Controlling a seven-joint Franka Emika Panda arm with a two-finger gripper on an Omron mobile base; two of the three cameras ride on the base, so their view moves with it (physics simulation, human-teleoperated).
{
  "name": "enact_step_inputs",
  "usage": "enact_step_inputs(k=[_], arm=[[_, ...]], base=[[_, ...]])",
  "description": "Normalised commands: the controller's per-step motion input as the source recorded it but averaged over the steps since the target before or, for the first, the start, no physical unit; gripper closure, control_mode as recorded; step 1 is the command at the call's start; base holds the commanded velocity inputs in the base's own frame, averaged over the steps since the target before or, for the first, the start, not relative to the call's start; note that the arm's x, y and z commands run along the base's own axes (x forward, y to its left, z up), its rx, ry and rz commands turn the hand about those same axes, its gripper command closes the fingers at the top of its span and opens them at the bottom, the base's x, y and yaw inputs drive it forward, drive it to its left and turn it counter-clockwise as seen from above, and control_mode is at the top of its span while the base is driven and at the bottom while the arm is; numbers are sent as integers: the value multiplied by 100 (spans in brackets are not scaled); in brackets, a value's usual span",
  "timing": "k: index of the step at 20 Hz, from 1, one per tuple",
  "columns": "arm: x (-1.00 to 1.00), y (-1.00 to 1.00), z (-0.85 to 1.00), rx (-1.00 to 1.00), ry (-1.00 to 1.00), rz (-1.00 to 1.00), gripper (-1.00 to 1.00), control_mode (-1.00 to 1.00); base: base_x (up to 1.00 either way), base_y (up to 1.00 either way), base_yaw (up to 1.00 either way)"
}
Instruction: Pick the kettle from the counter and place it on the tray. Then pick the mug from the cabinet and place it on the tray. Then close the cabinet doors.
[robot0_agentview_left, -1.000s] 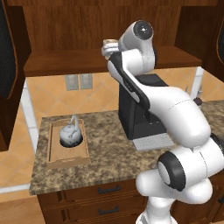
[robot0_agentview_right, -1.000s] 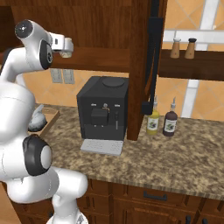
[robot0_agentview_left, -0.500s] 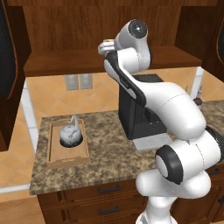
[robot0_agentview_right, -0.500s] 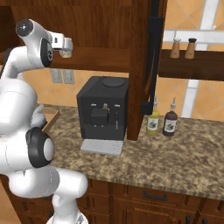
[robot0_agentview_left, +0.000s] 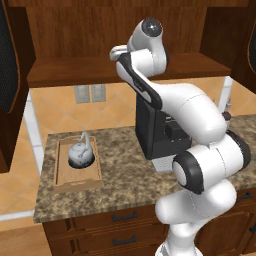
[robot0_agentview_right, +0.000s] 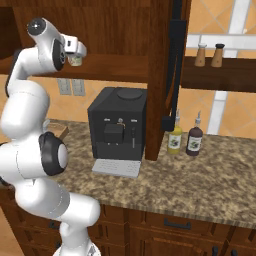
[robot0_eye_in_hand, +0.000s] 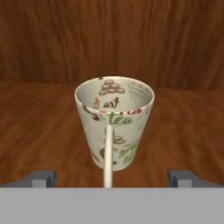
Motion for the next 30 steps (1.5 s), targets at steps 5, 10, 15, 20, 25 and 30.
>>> enact_step_inputs(k=[5, 10, 15, 20, 25, 30], arm=[[22, 4, 0, 0, 0, 0, -100, -100], [14, 4, 0, 0, 0, 0, -100, -100], [9, 0, 0, 0, 0, 0, 100, -100], [0, 0, -4, 0, -1, 0, 100, -100], [0, 0, -10, 0, 0, 0, 100, -100], [0, 0, -13, 0, 0, 0, 100, -100]], base=[[0, 0, 0], [0, 0, 0], [0, 0, 0], [0, 0, 0], [0, 0, 0], [0, 0, 0]])
